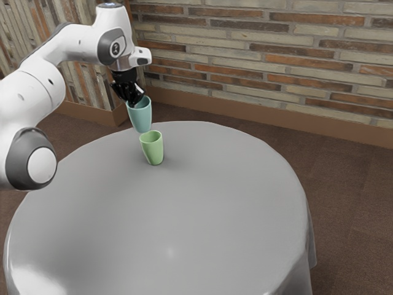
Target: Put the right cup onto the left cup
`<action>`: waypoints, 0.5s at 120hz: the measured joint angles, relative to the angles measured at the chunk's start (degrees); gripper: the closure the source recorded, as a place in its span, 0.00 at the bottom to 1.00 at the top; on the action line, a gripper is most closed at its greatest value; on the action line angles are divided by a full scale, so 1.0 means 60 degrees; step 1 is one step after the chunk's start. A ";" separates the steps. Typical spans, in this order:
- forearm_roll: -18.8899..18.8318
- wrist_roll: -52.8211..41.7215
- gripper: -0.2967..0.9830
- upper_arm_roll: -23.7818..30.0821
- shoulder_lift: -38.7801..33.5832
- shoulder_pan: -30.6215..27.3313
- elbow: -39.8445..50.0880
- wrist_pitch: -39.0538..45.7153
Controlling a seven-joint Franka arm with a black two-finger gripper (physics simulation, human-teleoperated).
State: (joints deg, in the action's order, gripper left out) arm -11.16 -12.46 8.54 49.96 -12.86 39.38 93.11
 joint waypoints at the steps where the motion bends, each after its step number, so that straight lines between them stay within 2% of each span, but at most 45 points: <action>1: -0.0003 -0.0006 0.84 0.0000 0.0003 0.0003 -0.0004 -0.0002; 60: -0.0111 -0.0227 0.84 0.0087 0.0307 0.0044 -0.0010 0.0496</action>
State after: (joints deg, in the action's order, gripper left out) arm -11.83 -13.82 9.07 51.80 -12.59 39.32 96.09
